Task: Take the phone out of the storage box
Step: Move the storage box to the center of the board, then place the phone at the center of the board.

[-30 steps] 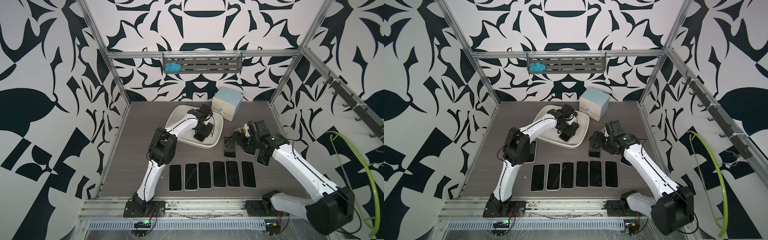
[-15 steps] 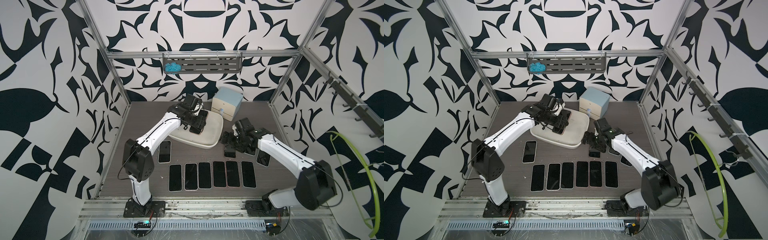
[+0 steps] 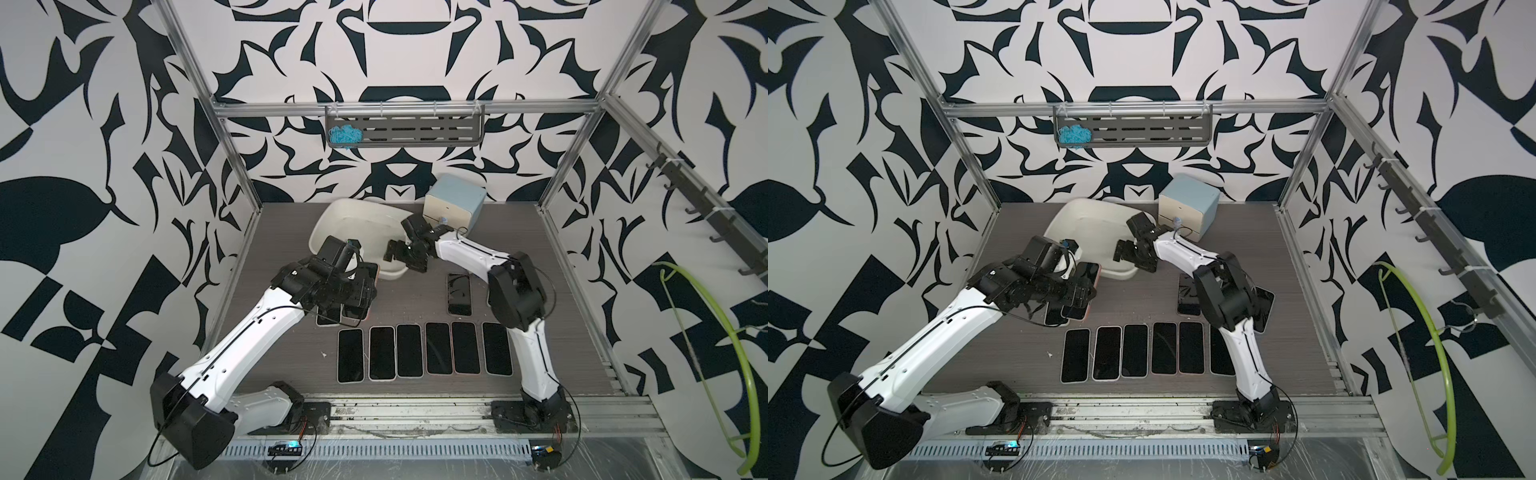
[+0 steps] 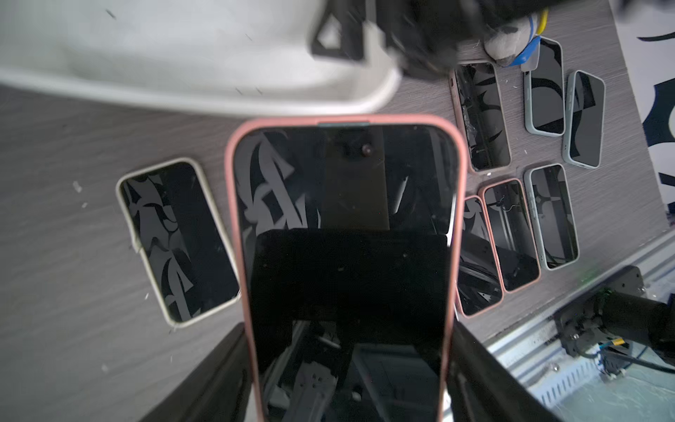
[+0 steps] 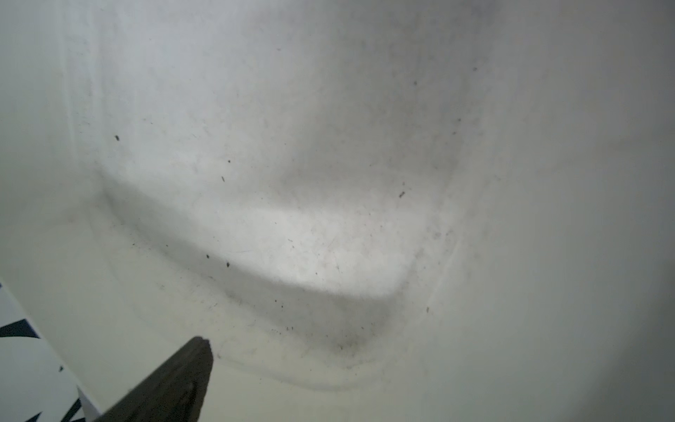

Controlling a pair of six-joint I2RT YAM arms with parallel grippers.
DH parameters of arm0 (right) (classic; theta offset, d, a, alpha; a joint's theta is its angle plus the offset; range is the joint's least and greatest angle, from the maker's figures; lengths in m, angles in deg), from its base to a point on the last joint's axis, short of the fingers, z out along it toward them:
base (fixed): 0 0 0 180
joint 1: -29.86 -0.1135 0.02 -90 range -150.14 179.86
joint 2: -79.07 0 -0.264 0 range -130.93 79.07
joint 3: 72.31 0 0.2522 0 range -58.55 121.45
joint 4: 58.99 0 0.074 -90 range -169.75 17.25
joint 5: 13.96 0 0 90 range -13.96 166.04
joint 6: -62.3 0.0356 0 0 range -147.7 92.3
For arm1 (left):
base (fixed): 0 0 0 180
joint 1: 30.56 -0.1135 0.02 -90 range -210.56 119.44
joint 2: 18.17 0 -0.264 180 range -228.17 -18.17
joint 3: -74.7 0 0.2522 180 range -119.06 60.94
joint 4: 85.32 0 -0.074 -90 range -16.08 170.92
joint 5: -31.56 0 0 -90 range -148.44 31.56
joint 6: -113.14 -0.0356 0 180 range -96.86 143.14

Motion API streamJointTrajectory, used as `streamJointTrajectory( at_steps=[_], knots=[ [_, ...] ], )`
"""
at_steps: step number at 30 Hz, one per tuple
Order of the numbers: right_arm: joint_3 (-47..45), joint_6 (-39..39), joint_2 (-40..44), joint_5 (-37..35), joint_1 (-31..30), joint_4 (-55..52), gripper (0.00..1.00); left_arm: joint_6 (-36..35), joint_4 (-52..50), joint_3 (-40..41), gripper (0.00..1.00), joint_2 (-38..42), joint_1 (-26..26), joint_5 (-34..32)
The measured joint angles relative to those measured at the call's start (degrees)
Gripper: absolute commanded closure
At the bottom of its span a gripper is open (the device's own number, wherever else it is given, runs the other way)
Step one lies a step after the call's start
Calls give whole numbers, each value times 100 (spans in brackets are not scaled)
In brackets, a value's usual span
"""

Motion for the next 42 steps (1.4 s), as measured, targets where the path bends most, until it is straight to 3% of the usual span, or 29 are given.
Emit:
streamJointTrajectory(
  at_steps=[3, 5, 8, 15, 18, 23, 28, 32, 35, 36, 42],
  knots=[
    [1191, -66, -634, 44, -81, -111, 1, 59, -70, 111, 26, 83, 0, -28],
    [1207, -118, -525, 52, -107, -267, 1, 96, -39, 227, 26, 33, 0, -28],
    [339, -232, 251, 42, -138, -308, 1, 173, 81, 407, 26, -120, 0, -24],
    [-2579, -278, 3316, -52, -61, -162, 1, 407, 914, 413, 26, -1274, 37, 101],
    [-3392, -269, 4415, -109, -2, -116, 1, 503, 1276, 240, 25, -2039, 90, 166],
    [-4256, -269, 5552, -177, 92, -214, 1, 555, 1615, -407, 25, -3189, 210, 227],
    [-4710, -280, 6019, -232, 160, -424, 1, 555, 1843, -1095, 23, -4013, 304, 258],
    [-4946, -304, 6328, -247, 275, -538, 1, 597, 1947, -1185, 19, -4293, 354, 284],
    [-5027, -339, 6502, -236, 415, -610, 1, 656, 1947, -1165, 9, -4409, 393, 321],
    [-5027, -352, 6526, -223, 470, -616, 1, 669, 1947, -1150, 1, -4415, 409, 330],
    [-4900, -382, 6275, -127, 638, -671, 1, 789, 2094, -927, 0, -4293, 483, 356]
  ],
)
